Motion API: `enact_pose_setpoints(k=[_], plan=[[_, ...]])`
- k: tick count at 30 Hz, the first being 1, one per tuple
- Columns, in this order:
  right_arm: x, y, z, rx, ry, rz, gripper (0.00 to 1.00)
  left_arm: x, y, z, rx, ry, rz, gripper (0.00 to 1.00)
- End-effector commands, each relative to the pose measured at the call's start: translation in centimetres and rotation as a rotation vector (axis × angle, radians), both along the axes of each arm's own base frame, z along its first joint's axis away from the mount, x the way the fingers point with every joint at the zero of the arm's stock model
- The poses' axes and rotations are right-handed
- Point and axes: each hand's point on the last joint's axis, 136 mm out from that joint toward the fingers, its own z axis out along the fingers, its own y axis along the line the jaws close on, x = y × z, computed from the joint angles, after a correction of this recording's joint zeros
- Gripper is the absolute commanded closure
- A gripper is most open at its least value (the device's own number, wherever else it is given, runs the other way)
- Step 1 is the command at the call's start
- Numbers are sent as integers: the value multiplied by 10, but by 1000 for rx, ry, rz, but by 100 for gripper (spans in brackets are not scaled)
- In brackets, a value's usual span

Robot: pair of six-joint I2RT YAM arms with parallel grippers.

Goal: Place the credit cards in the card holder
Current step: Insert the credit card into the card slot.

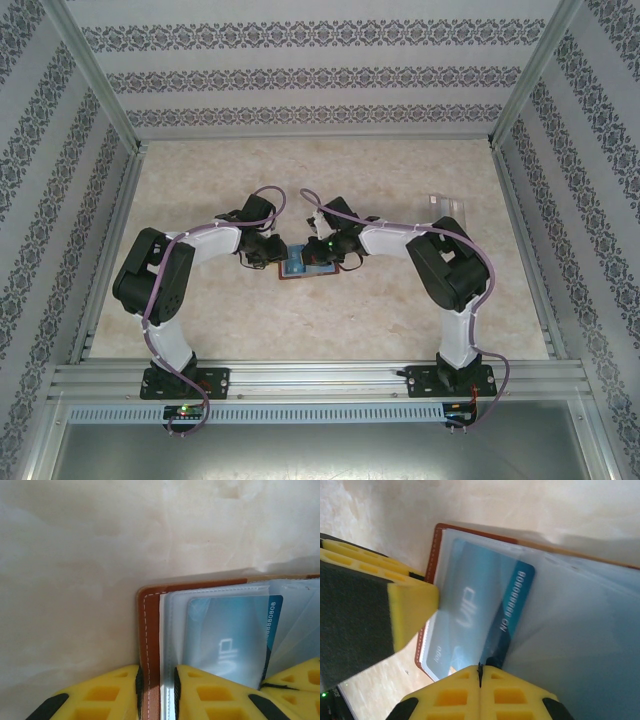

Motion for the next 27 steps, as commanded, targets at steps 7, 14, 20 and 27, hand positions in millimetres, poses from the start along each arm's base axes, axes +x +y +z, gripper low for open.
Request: enact_pose_setpoints(k=[7,14,20,27], plan=[[1,12,7,7,-34,46,98,2,-11,-17,-27,-8,-33,73],[8,-10,30,-54,-130,-16,80,0,-7,-15,-30,-16,-28,74],[9,-13,16,-82,-101,-36,82,0,-9,-18,-42,-11,-28,76],[11,-19,-1,-143,-95,-57,76,-1,-9,-18,-42,-10,-30,76]])
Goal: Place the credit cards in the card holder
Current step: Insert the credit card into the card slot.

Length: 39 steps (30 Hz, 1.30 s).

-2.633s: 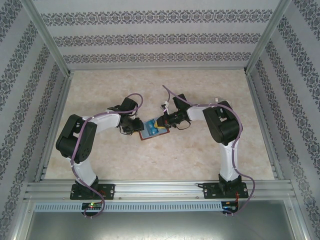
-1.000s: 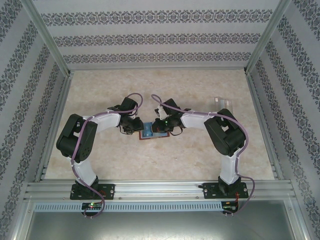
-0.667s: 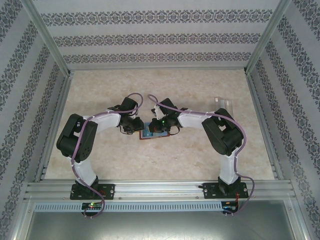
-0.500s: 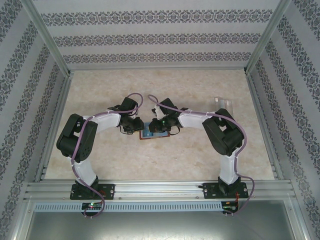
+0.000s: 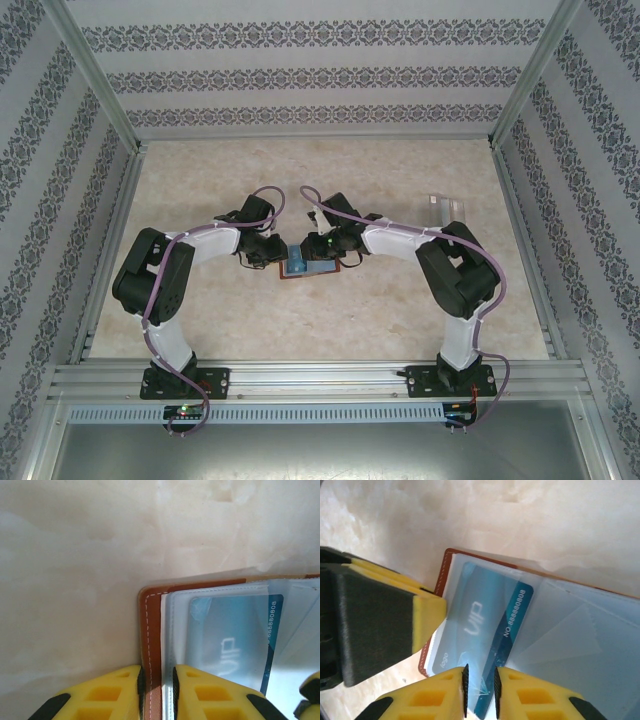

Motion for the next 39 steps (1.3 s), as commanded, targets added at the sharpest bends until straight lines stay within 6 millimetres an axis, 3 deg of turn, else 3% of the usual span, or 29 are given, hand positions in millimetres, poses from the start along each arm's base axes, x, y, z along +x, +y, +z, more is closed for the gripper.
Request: enact_pose_setpoints(k=[1,12,23,31,35,39], plan=[[-1,-9,-18,-65,15,-16,76,-2,-7,-17,-17,-3,-29,76],[-6,5,-34,-43,71,16,90,-2,-9,-18,-28,-2,-33,76],[-8,27,-27,4,61,65,100,0,-11,-14,-36,-10,-34,76],[-6,26,-9,39,12,63,97,-1,-9,-10,-34,-15,-32,71],[-4,9,6,24,-24,26,91,-2,-9,-8,-37,-17,-30,70],[-9,-17,12,-48,-65,-30,76,-2,-9,-2,-50,-28,-24,66]])
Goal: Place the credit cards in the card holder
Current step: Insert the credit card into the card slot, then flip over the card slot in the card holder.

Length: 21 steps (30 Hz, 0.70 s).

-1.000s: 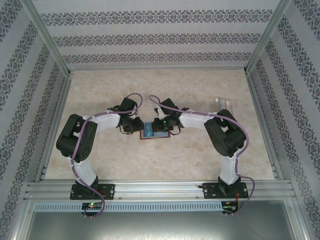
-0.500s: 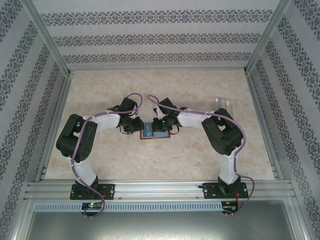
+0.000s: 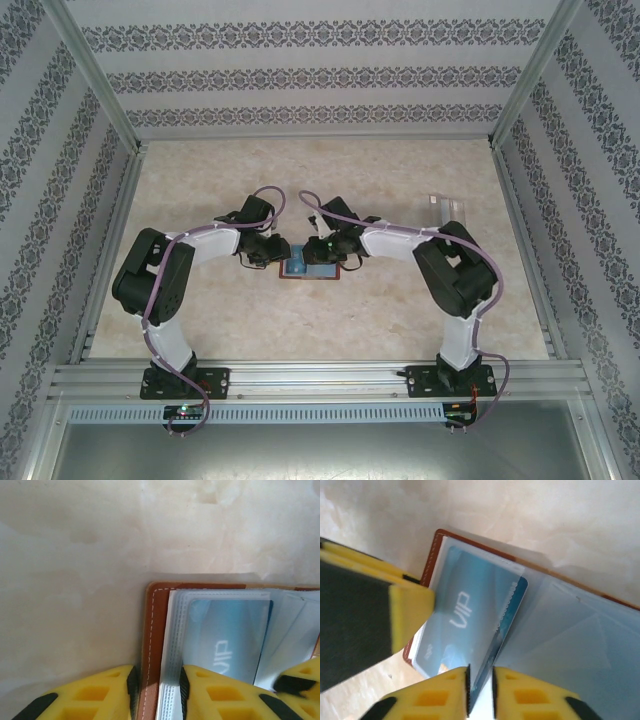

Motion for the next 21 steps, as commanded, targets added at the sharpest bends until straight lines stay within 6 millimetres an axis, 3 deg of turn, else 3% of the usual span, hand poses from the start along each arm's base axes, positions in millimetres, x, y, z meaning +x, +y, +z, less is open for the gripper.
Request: enact_pose_setpoints(k=[1,5,12,21], plan=[[-2,-16,17,-36,-76,-38,76,-4,-5,-4,-24,-10,-14,66],[-9,-37,7,-91,-67,-120,71,-3,-7,2,-43,-21,-12,64],[-13,-53,-8,-147,-38,-210,59,-6,-10,6,-70,-22,-12,61],[-10,-41,-13,-117,-9,-201,58,-8,-8,3,-67,-19,-12,62]])
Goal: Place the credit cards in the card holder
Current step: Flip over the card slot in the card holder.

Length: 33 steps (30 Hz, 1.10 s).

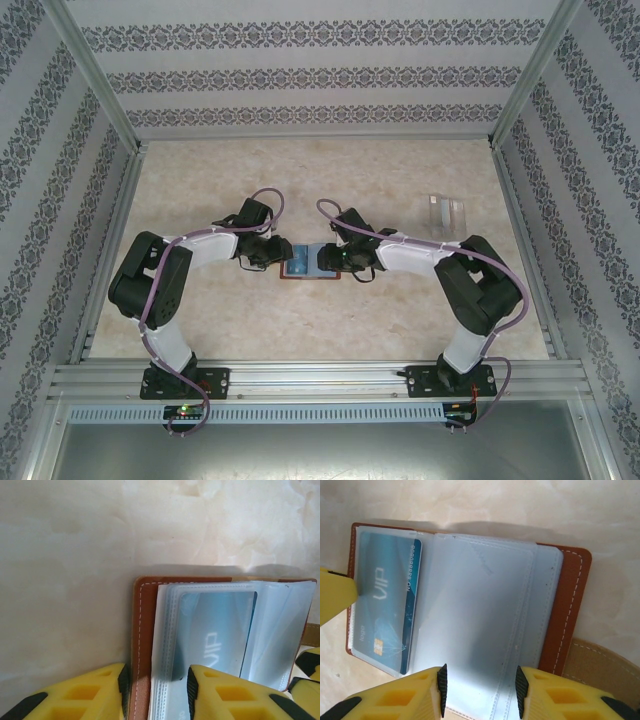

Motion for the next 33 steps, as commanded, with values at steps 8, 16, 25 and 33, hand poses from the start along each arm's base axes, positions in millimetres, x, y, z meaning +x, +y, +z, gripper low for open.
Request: enact_pose_setpoints(k=[8,16,25,33], plan=[[1,10,-7,16,15,-15,58,-6,-3,-5,-19,11,-9,65],[2,28,-2,67,18,23,70,-3,-7,-4,-35,10,-10,68],[6,42,19,122,-31,59,68,-5,-5,0,-34,1,-12,67],[5,65,37,182,-66,142,62,4,11,18,-125,-48,60,64]])
